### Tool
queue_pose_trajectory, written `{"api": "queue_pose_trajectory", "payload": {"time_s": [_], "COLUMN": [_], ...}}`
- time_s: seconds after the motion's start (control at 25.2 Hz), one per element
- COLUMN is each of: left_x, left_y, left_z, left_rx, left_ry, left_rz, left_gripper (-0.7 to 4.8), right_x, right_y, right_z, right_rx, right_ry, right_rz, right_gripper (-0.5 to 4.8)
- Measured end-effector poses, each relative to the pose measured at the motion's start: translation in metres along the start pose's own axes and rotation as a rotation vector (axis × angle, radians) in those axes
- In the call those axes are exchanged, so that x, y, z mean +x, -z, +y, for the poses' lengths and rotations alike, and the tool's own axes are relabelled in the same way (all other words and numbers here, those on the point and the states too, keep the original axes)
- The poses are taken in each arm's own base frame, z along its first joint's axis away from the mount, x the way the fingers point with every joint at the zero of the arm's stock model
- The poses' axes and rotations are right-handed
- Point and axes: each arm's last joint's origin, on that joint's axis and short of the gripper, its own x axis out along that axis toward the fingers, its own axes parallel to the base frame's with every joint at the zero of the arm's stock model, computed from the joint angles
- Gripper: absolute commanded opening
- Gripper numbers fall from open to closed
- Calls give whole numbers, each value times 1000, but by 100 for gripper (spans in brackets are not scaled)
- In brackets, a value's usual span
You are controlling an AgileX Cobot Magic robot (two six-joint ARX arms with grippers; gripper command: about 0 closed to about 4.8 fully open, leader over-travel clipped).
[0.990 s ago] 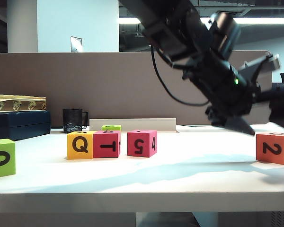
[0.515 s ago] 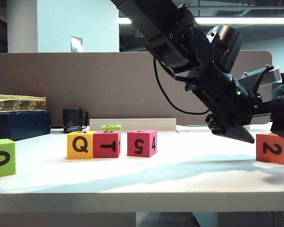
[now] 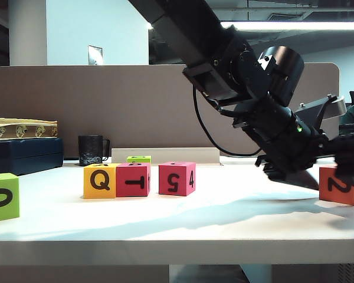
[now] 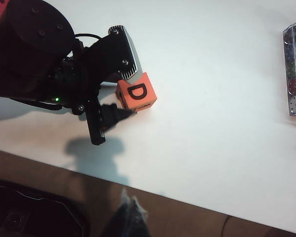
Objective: Select the appropriate blocks from the scattered letter blocks on the table and arrange them in a row to spell out "ABCD".
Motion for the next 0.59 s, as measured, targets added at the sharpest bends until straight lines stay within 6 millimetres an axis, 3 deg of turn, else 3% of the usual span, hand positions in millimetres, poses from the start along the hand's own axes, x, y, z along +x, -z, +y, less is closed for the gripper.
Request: {"api": "queue_pose_trajectory", "payload": {"time_s": [0.59], "left_x": [-7], "left_y": [-11], "left_z": [-1], "left_rx": [8], "left_ry": [-32], "left_rz": [-46], "left_gripper": [299], "right_x": [0], "right_y": [0], "right_z": [0], "right_rx": [0], "right_ry": [0], "right_rz": [0], "right_gripper": [-2]}}
